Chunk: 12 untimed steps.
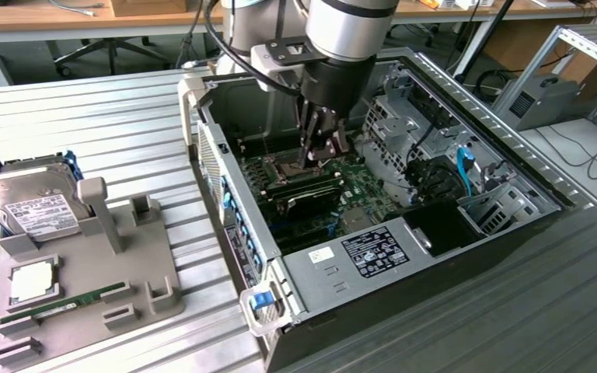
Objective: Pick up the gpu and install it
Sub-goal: 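Press down on the gpu until it lock into place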
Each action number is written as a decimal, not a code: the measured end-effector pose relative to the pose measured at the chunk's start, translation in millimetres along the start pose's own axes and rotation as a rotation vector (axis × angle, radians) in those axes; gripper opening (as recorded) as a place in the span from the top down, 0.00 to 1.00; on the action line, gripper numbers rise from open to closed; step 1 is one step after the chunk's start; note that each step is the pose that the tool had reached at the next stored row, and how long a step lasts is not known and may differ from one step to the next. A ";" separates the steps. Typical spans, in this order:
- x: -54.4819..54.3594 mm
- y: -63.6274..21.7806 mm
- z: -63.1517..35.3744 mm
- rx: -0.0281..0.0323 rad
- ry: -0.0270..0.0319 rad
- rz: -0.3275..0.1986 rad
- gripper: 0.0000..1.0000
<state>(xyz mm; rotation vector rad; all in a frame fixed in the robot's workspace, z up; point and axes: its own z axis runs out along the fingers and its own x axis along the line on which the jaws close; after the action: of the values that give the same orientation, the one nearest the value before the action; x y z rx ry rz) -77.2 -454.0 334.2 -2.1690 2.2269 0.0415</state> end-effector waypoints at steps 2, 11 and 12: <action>0.3 0.0 7.0 0.0000 0.0001 0.000 0.89; 1.2 0.0 29.1 0.0001 0.0001 0.000 0.89; 1.2 0.0 29.3 -0.0001 0.0003 0.000 0.89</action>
<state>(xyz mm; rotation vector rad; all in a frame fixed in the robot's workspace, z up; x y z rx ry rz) -77.1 -453.9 304.9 -2.1689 2.2273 0.0413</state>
